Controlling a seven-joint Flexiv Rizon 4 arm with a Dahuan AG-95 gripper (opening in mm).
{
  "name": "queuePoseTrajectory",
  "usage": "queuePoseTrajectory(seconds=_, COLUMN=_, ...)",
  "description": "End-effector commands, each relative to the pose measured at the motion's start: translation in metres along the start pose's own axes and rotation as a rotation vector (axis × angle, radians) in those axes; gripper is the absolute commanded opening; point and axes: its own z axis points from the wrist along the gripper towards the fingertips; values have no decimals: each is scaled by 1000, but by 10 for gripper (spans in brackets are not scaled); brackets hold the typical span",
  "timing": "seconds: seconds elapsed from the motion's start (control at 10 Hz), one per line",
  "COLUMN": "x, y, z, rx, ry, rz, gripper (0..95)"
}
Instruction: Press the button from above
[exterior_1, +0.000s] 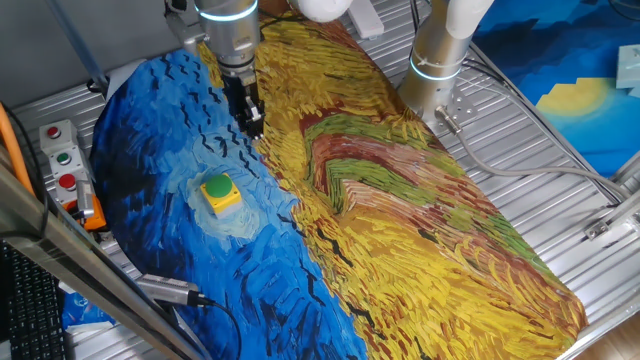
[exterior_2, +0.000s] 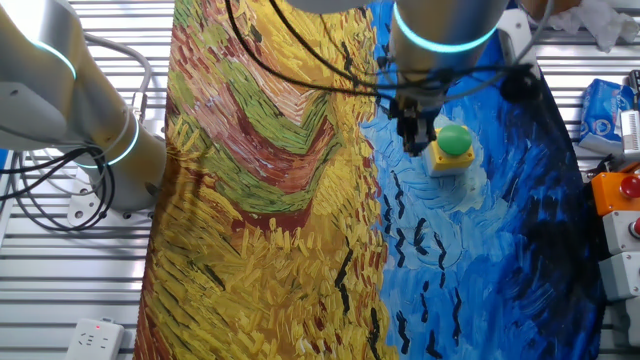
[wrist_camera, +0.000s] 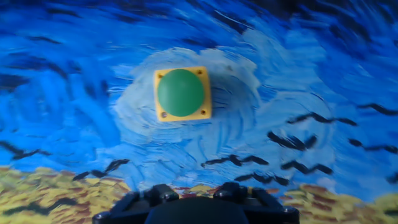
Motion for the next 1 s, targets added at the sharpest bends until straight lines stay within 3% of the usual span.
queuePoseTrajectory(seconds=0.1, x=0, y=0, z=0, rx=6, ry=6, rz=-27, gripper=0)
queuePoseTrajectory(seconds=0.7, x=-1, y=0, z=-1, rx=6, ry=1, rz=-18, gripper=0)
queuePoseTrajectory(seconds=1.0, x=-20, y=2, z=-10, rx=28, ry=26, rz=-9, gripper=0)
